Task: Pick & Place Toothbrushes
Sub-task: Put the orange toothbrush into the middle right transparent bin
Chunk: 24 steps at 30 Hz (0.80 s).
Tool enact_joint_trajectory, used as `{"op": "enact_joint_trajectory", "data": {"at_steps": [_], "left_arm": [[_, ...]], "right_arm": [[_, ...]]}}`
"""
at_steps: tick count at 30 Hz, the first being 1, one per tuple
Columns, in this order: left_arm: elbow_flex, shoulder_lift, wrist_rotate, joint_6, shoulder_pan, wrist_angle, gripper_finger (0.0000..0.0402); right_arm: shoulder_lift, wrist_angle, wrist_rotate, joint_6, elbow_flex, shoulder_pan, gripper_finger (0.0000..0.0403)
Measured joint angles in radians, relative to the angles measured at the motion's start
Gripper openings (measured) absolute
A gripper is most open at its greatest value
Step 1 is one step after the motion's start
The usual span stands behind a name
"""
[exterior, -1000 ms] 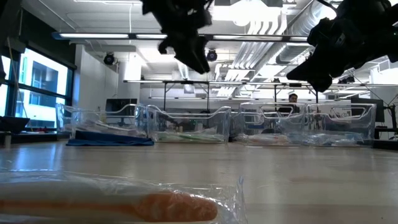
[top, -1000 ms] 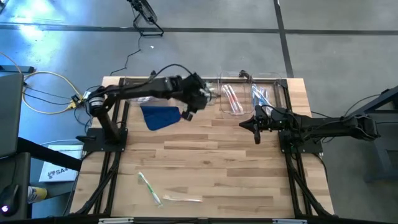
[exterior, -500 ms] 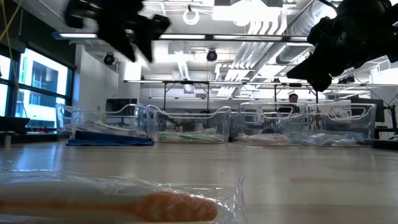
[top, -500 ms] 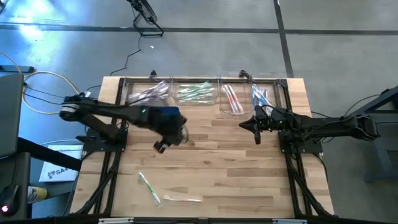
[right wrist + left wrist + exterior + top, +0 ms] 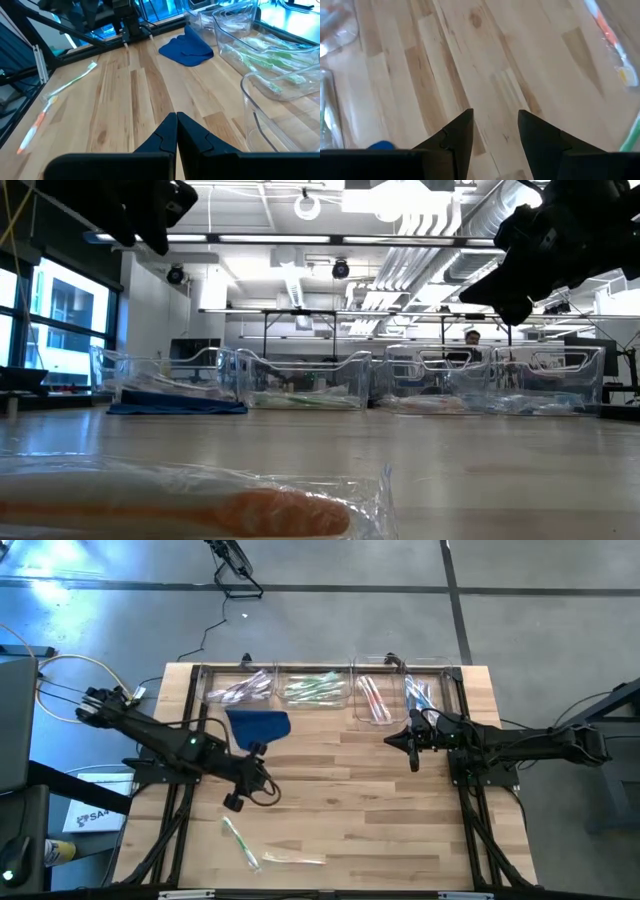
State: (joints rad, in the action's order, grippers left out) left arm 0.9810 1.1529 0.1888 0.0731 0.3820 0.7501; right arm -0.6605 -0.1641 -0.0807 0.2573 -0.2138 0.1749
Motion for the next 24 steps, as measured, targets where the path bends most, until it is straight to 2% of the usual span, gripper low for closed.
{"op": "enact_joint_trajectory", "data": {"at_steps": [6,20,24], "left_arm": [[0.000,0.004,0.005,-0.018,0.011,0.000,0.0150],[0.000,0.004,0.134,0.032,0.011,0.000,0.0150],[0.000,0.004,0.144,0.024,0.011,-0.009,0.0150]], "right_arm": [[0.000,-0.001,0.000,0.002,0.000,0.000,0.0002],[0.000,0.002,0.000,-0.026,0.000,0.000,0.0002],[0.000,0.002,0.000,-0.042,0.000,0.000,0.0002]]}}
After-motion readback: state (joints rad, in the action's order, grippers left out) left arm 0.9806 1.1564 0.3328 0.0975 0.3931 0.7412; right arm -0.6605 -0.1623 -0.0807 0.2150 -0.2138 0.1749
